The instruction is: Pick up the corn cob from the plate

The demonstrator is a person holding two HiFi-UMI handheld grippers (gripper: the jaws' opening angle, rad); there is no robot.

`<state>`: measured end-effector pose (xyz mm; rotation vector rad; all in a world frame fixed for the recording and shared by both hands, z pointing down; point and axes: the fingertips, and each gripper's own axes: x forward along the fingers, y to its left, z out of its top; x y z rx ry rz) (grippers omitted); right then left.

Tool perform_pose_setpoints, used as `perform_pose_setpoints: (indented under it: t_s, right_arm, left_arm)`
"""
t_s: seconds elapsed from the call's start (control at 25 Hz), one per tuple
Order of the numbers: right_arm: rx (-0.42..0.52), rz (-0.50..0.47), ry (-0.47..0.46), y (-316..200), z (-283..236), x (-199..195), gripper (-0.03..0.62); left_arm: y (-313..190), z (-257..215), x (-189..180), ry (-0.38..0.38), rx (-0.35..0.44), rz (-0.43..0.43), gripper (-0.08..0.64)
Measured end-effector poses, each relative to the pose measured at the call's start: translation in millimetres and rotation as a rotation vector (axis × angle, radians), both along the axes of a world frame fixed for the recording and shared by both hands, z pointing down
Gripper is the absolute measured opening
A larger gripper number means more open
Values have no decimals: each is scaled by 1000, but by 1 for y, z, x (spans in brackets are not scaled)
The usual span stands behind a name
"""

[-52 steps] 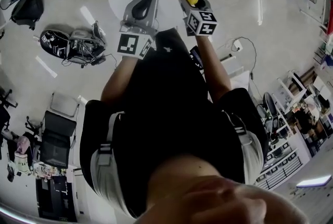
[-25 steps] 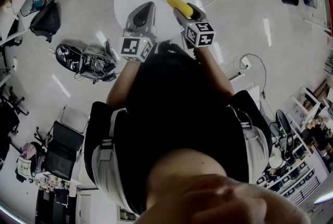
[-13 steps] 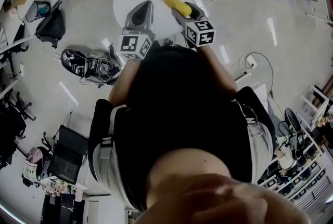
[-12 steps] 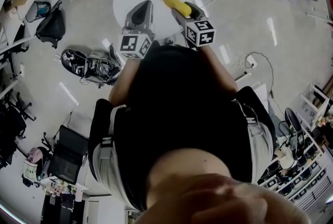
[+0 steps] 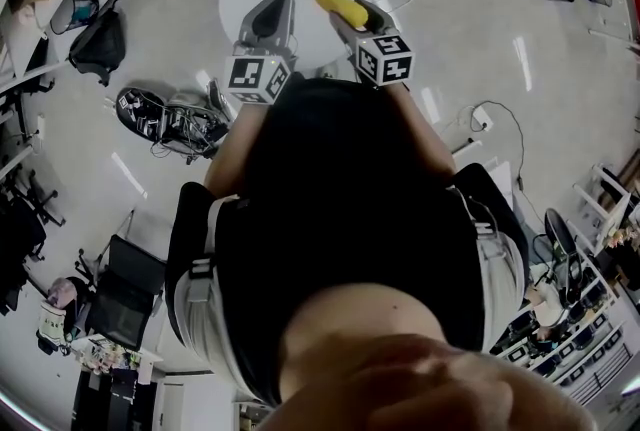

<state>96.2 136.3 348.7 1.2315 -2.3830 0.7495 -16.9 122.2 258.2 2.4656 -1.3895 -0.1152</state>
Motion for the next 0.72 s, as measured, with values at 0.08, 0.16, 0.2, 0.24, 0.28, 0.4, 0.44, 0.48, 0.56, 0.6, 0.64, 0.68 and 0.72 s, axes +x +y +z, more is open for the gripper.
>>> perform_pose_setpoints:
  t_s: [0.08, 0.16, 0.2, 0.24, 0.28, 0.4, 0.44, 0.48, 0.56, 0.6, 0.64, 0.68, 0.72]
  right_arm:
    - [2, -1, -1, -1, -1, -2, 262]
    - [3, -2, 1, -1, 0, -4, 262]
    - [4, -2, 1, 0, -1, -5, 262]
    - [5, -2, 2, 0, -1, -5, 262]
    - [6, -1, 2, 0, -2, -5, 262]
    - [8, 5, 2, -1, -3, -6, 262]
    - [9, 7, 2, -2, -4, -6, 262]
    - [9, 8, 3, -3, -4, -7, 262]
    - [10, 10, 5, -3, -5, -8, 262]
    - [11, 11, 6, -3, -5, -7, 262]
    - [11, 12, 7, -3, -6, -7, 262]
    - [11, 13, 9, -2, -6, -7, 262]
    - [11, 14, 10, -2, -6, -6, 262]
  left_arm:
    - [-1, -1, -1, 1, 3, 1, 3]
    - [-1, -1, -2, -1, 5, 2, 3]
    - [-1, -1, -3, -2, 5, 2, 3]
    - [0, -1, -3, -2, 5, 3, 3]
    - [0, -1, -4, -1, 5, 3, 3]
    - [0, -1, -5, 0, 1, 6, 3]
    - [-1, 0, -6, 1, -1, 7, 3]
    - [-1, 0, -7, 1, -2, 8, 3]
    - [-1, 1, -8, 4, -6, 6, 3]
    - [-1, 1, -8, 5, -7, 6, 3]
    - [-1, 0, -8, 5, -7, 5, 3]
    - [0, 0, -8, 6, -7, 5, 3]
    - [0, 0, -8, 6, -7, 5, 3]
